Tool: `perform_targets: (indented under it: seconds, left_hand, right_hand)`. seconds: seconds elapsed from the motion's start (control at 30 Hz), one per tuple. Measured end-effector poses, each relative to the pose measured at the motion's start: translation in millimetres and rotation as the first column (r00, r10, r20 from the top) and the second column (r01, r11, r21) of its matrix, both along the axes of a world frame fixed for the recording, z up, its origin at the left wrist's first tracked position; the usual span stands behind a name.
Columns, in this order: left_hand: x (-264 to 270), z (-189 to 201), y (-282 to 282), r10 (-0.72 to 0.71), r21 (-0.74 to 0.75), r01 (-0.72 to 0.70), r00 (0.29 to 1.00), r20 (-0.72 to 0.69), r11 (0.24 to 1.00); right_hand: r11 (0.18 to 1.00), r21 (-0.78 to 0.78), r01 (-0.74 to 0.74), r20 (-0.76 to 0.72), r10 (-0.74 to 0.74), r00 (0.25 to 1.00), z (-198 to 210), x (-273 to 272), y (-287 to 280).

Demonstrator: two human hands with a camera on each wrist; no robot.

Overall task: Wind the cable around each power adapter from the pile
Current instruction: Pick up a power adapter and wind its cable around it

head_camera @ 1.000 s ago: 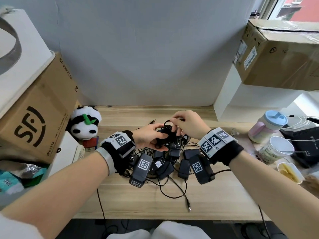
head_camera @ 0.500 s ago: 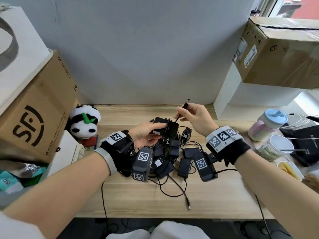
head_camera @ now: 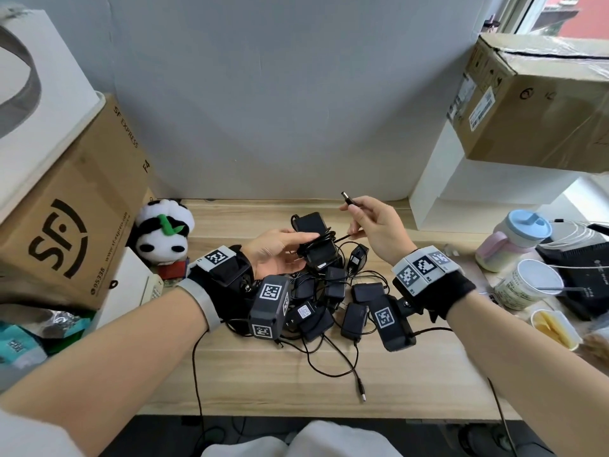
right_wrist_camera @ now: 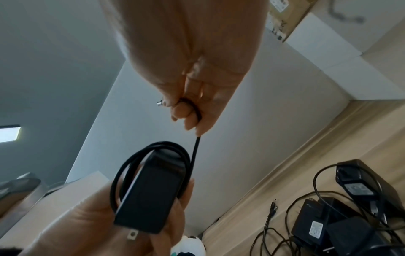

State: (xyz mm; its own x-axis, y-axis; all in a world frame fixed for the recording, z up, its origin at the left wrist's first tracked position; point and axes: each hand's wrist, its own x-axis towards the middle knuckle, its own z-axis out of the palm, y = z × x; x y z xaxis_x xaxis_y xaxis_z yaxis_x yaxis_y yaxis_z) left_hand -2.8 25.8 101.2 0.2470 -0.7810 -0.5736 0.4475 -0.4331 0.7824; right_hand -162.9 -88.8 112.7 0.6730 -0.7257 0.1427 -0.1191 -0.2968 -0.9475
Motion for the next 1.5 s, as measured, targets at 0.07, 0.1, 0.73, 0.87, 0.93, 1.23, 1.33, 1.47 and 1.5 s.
perform_targets:
  seconds: [0.07, 0.1, 0.73, 0.87, 0.93, 1.23, 1.33, 1.47, 1.5]
  left_hand:
    - [-1.5, 0.9, 0.7, -0.037, -0.008, 0.037, 0.999, 0.005, 0.999]
    - [-2.3, 2.4, 1.1, -0.059, -0.010, 0.059, 0.998, 0.006, 0.998]
    - [0.3, 13.0, 8.4, -0.240, 0.105, 0.253, 0.963, -0.119, 0.962]
    - [2.1, 11.0, 11.8, -0.227, 0.051, 0.234, 0.966, -0.121, 0.971]
    - [2.9, 9.2, 14.4, -0.257, 0.006, 0.258, 0.961, -0.098, 0.966]
    - [-0.9, 8.0, 13.0, -0.396, 0.021, 0.396, 0.916, 0.060, 0.918]
    - [-1.4, 9.0, 11.6, -0.409, 0.039, 0.408, 0.911, 0.044, 0.912]
    - [-1.1, 3.7, 11.8, -0.404, 0.038, 0.404, 0.914, 0.016, 0.914]
    - [-0.9, 1.8, 11.7, -0.396, 0.040, 0.395, 0.918, 0.017, 0.918]
  right_hand:
    - [0.999, -0.003, 0.048, 0.011, -0.048, 0.999, -1.4, 0.5, -2.3]
    - [0.998, -0.010, 0.060, 0.014, -0.060, 0.998, -2.2, 1.2, -2.8]
    - [0.942, -0.196, -0.273, -0.352, 0.192, 0.916, 14.5, 4.7, 5.6]
    - [0.946, -0.184, -0.267, -0.335, 0.195, 0.922, 14.2, 3.8, 3.6]
    - [0.941, -0.179, -0.286, -0.355, 0.210, 0.911, 14.9, 2.1, 0.1]
    - [0.911, -0.106, -0.398, -0.384, 0.331, 0.862, 12.3, -1.2, -8.1]
    - [0.901, -0.105, -0.420, -0.384, 0.353, 0.853, 12.5, -2.2, -8.5]
    - [0.888, -0.126, -0.442, -0.424, 0.354, 0.833, 11.0, -2.0, -7.4]
    - [0.889, -0.135, -0.437, -0.421, 0.348, 0.837, 10.3, -1.7, -7.6]
